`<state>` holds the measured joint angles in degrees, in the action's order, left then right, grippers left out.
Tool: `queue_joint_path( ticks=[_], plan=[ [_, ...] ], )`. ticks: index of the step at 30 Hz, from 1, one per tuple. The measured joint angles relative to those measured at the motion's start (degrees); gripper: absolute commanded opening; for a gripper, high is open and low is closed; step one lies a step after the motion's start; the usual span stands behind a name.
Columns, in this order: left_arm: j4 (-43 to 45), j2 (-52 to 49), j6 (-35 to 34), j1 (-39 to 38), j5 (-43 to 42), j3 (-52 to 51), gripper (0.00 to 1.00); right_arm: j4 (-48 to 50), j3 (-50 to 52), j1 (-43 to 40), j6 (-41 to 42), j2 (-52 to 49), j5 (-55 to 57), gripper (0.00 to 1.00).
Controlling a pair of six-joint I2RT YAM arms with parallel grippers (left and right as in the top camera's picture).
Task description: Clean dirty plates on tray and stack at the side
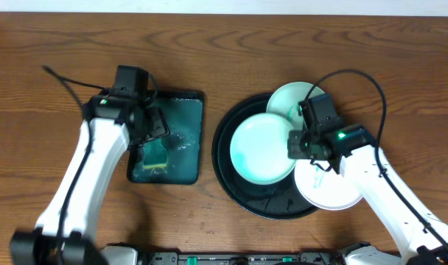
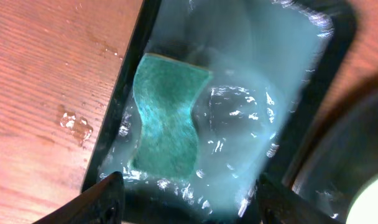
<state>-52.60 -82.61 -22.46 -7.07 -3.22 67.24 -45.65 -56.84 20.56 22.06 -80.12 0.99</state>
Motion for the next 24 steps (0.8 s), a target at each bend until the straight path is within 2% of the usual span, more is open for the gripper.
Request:
queue_joint_path(
  ticks=[9, 16, 20, 24],
  plan=[
    [-4.90, 17.38, 0.04, 0.00, -1.05, 0.00, 0.77, 4.15, -5.27, 3.76, -2.43, 0.00, 3.30, 0.01],
    [-8.09, 26.64, 0.02, 0.00, -1.16, 0.00, 0.78, 21.86, -6.29, 13.18, -2.84, -1.29, 5.35, 0.01],
    [-10.23, 29.53, 0.02, 0.00, -1.16, 0.00, 0.78, 31.41, -6.69, 19.96, -3.85, -6.23, 11.85, 0.01],
    [-11.72, 30.23, 0.02, 0.00, -1.16, 0.00, 0.78, 39.21, -6.69, 24.76, -8.50, -11.08, 18.05, 0.01]
  ],
)
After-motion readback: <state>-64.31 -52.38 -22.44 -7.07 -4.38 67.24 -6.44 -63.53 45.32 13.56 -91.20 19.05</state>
